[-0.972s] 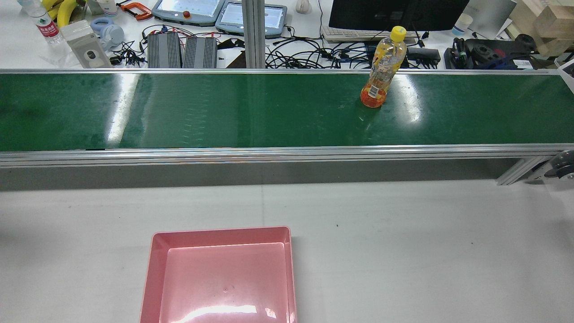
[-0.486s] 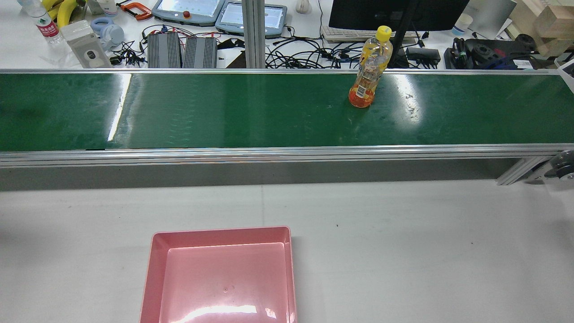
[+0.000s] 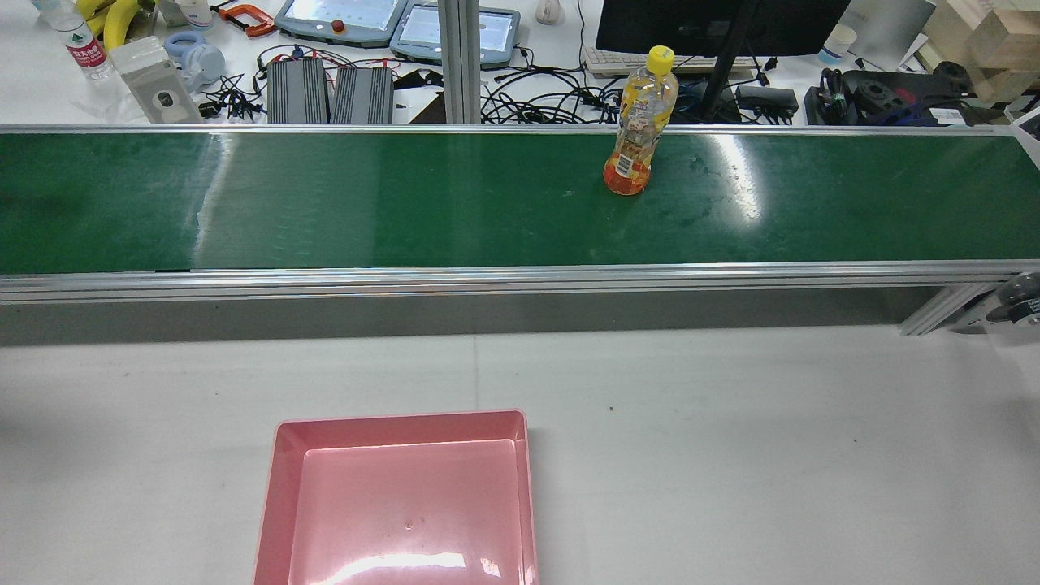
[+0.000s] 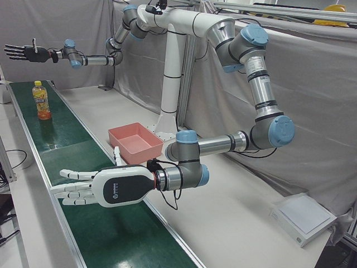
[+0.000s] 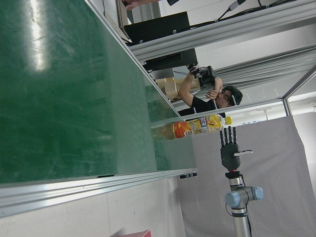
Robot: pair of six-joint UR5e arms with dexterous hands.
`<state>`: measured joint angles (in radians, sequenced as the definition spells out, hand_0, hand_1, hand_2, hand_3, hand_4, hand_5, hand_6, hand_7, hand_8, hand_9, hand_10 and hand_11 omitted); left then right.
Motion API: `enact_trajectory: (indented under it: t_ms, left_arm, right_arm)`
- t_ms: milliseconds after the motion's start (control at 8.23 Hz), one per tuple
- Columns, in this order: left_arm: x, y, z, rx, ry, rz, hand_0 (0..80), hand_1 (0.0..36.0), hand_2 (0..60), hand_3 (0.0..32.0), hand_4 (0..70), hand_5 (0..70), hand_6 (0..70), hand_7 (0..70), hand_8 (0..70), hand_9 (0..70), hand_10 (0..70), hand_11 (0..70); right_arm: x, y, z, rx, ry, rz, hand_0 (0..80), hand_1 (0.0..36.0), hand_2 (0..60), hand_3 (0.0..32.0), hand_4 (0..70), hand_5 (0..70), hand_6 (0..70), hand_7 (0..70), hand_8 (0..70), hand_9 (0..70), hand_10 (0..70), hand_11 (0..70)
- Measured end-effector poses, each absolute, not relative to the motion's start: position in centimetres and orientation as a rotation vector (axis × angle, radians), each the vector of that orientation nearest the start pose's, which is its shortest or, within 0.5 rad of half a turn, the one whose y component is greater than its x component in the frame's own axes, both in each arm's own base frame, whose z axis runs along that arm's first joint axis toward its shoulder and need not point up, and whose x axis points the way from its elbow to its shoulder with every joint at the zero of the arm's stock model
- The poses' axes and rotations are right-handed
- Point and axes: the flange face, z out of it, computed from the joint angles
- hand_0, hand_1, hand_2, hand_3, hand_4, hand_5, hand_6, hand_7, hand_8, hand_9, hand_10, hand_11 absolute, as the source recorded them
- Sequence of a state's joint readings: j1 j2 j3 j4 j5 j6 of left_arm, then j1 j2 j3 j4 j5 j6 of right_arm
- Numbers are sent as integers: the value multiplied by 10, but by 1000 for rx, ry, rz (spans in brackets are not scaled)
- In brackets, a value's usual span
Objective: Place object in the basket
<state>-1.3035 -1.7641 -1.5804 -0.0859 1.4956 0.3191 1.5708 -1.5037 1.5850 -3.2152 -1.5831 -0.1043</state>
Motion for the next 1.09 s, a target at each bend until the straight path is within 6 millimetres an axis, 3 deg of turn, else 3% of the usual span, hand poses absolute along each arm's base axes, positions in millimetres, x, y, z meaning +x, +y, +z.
enact_trajectory:
  t_ms: [1093]
  left_arm:
    - [25,-605,572,114,2295,-1679,491,71,0,0,173,186,0,0,73,116,76,120]
  right_arm:
    - [132,-520,653,-106,2288,-2269,0,0,0,0,0,0,0,0,0,0,0,0]
